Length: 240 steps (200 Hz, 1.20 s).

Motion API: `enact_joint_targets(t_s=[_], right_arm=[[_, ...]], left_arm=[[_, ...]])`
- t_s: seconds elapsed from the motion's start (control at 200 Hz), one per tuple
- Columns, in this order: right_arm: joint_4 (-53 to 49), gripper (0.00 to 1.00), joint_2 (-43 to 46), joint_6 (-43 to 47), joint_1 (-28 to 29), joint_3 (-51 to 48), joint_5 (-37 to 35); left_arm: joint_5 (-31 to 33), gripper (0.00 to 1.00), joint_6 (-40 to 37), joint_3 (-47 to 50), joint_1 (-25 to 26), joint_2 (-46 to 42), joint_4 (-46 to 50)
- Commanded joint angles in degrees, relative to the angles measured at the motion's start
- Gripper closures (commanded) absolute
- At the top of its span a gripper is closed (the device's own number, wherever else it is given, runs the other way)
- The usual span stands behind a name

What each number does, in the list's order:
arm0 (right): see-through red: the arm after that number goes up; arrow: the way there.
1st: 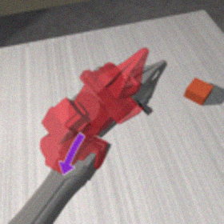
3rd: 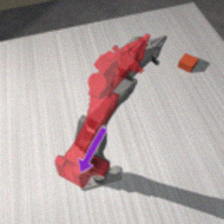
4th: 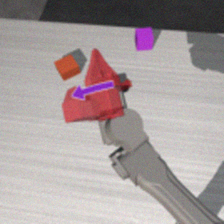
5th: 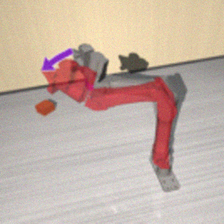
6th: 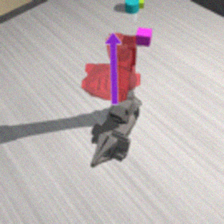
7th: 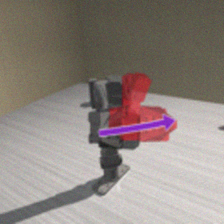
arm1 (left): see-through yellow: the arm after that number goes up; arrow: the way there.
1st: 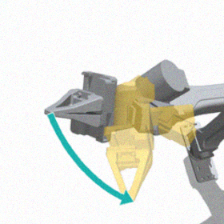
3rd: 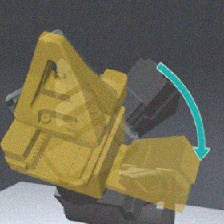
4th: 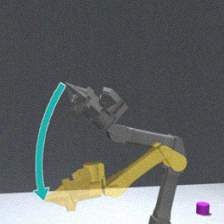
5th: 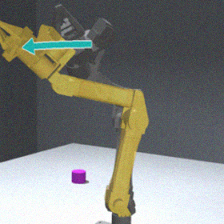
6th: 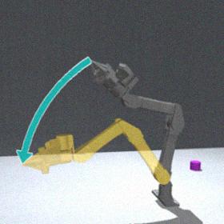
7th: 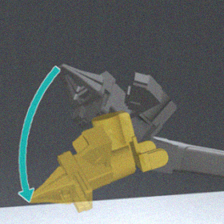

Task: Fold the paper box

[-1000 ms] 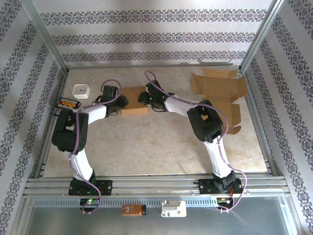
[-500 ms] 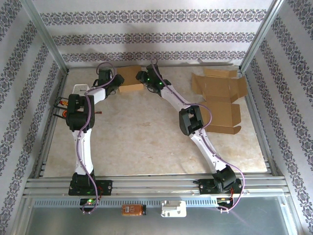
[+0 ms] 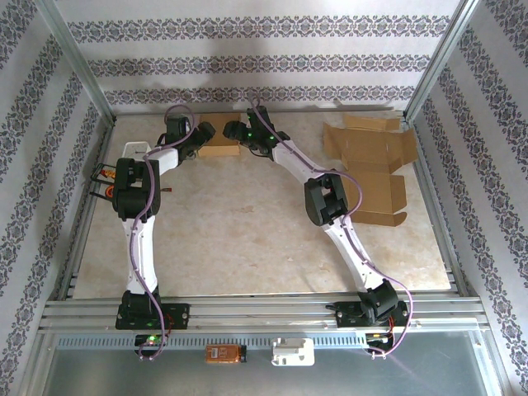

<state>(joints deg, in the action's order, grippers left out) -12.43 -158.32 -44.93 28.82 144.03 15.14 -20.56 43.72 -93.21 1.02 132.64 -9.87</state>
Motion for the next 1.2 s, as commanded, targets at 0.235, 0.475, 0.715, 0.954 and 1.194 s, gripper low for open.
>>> enact_joint_targets(t_s=[0.235, 0.475, 0.715, 0.954, 1.194], right_arm=[[0.5, 0.02, 24.2, 15.4, 0.0, -17.5, 6.0], [-0.8, 0.02, 42.2, 21.0, -2.2, -35.3, 4.3], [-3.8, 0.02, 57.9, 20.8, -8.9, -54.4, -4.6], [-3.5, 0.02, 66.2, 17.7, -22.2, -71.6, -14.3], [1.3, 0.02, 65.5, 15.7, -34.4, -79.7, -22.1]], left_arm=[[1.8, 0.0, -6.8, 6.4, 0.0, -13.3, 4.9], [2.3, 0.0, -6.8, 15.4, 0.0, -29.2, 9.0], [-6.3, 0.0, 0.3, 33.3, 3.9, -49.8, 4.5], [2.8, 0.0, -3.8, 43.2, 20.5, -67.0, 12.5], [3.1, 0.0, 0.4, 56.1, 31.9, -70.8, 6.4]])
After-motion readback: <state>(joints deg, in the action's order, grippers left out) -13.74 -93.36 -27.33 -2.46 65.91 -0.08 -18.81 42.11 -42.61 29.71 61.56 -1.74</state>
